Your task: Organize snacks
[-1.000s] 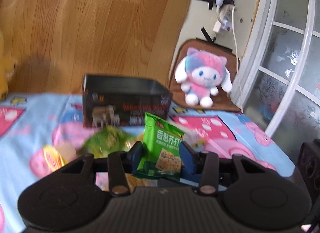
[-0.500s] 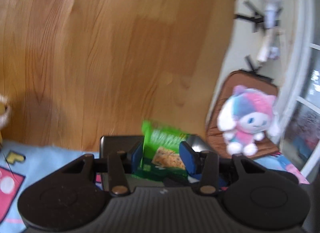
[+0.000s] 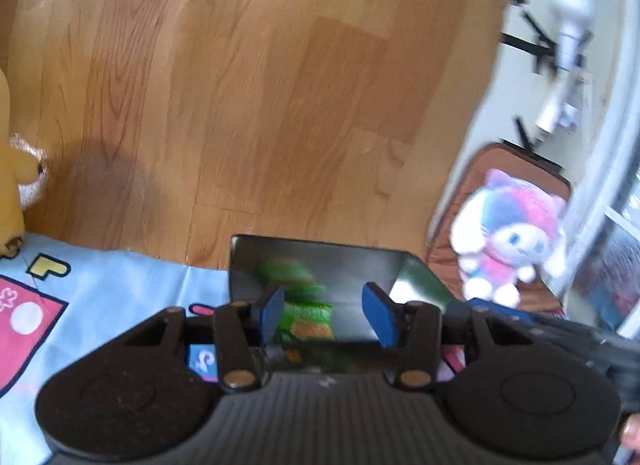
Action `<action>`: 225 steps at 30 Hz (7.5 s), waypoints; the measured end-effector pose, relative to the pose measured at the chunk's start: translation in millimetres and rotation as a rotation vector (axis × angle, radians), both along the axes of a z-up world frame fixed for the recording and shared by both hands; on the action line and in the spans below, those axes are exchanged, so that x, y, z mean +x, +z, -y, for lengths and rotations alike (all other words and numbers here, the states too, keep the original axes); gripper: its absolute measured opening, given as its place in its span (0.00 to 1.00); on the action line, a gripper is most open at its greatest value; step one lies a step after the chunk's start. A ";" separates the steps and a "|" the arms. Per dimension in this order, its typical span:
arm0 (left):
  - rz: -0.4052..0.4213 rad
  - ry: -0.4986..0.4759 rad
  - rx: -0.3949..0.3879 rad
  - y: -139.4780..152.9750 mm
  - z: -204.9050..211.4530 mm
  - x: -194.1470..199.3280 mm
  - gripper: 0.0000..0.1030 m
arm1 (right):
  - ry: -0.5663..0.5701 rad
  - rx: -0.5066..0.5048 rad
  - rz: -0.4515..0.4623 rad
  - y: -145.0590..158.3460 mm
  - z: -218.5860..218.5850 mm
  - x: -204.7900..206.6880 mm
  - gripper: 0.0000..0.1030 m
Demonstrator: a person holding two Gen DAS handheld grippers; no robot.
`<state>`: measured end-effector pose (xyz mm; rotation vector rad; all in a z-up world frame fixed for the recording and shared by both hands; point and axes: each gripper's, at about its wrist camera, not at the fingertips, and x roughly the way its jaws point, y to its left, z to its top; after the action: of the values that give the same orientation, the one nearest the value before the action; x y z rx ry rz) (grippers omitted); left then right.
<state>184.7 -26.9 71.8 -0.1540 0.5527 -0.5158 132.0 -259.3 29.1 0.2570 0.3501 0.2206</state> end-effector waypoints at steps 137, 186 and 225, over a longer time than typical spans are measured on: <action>-0.290 -0.377 -0.078 -68.2 45.7 -132.2 0.67 | -0.107 0.239 -0.149 -80.4 62.0 -165.1 0.06; -0.173 -0.230 -0.259 2.1 45.0 62.3 0.45 | 0.084 0.299 -0.004 7.5 39.6 63.6 0.12; -0.334 0.072 -0.263 -96.1 -124.3 -41.1 0.55 | 0.412 0.004 -0.261 -59.2 -86.5 -47.6 0.25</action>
<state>143.6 97.4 -24.3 -0.5153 0.8006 -0.4945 84.4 -172.8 -30.1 0.2161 0.6611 0.5960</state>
